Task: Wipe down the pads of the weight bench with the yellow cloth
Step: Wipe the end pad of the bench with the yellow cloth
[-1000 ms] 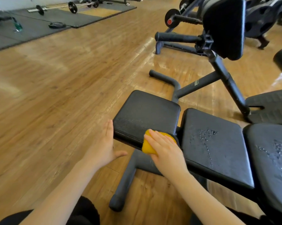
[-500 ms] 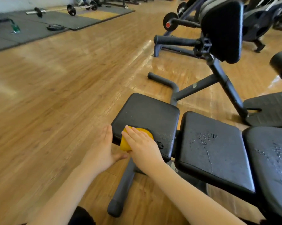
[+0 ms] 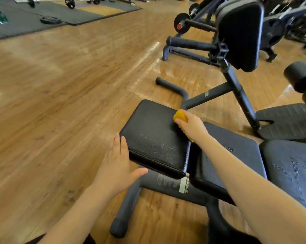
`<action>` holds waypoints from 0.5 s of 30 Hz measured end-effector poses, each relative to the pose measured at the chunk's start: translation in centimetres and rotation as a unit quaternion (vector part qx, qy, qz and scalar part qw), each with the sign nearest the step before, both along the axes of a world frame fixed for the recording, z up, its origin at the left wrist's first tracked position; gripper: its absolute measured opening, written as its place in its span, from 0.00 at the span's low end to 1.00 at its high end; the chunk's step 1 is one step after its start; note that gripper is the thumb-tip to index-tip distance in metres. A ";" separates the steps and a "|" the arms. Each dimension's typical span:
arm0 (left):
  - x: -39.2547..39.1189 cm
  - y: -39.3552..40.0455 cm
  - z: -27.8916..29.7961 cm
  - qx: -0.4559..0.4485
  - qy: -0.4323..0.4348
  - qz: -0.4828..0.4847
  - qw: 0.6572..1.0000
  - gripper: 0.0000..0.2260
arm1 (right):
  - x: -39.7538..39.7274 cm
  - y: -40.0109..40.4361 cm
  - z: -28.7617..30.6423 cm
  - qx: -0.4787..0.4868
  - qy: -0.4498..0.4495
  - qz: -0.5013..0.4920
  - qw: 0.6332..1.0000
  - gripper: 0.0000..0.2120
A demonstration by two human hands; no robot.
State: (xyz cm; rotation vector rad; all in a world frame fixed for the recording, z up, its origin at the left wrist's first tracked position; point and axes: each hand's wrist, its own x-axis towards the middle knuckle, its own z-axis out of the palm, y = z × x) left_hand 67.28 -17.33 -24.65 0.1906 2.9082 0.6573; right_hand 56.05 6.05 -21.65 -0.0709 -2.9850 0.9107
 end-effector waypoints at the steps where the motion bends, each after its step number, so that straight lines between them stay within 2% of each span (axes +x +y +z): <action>1: -0.1 -0.1 0.1 -0.003 0.000 -0.001 1.000 0.49 | -0.1 -0.8 -0.4 0.037 -0.003 0.016 0.999 0.23; 4: -0.3 -0.6 0.1 -0.012 0.008 -0.008 1.000 0.48 | 3.4 -4.6 -0.9 0.077 0.040 0.152 0.985 0.24; 6: -0.3 -1.1 -0.1 -0.011 0.020 -0.015 1.000 0.47 | 7.8 -6.4 -1.2 0.112 0.058 0.289 0.949 0.27; 8: -0.3 -1.5 -0.3 -0.015 0.019 -0.027 0.999 0.48 | 9.7 -5.7 -1.4 0.129 0.066 0.356 0.923 0.28; 10: -0.2 -1.7 -0.1 -0.009 0.004 -0.041 0.999 0.49 | 7.4 -4.1 -0.8 0.098 0.045 0.331 0.937 0.27; 12: -0.3 -1.8 0.1 0.009 -0.007 -0.054 0.998 0.50 | 2.9 -2.8 -0.4 0.062 0.020 0.238 0.969 0.25; 15: -0.3 -2.0 0.2 0.047 -0.021 -0.066 0.997 0.49 | -3.0 -3.4 -0.2 0.095 0.013 0.115 0.989 0.23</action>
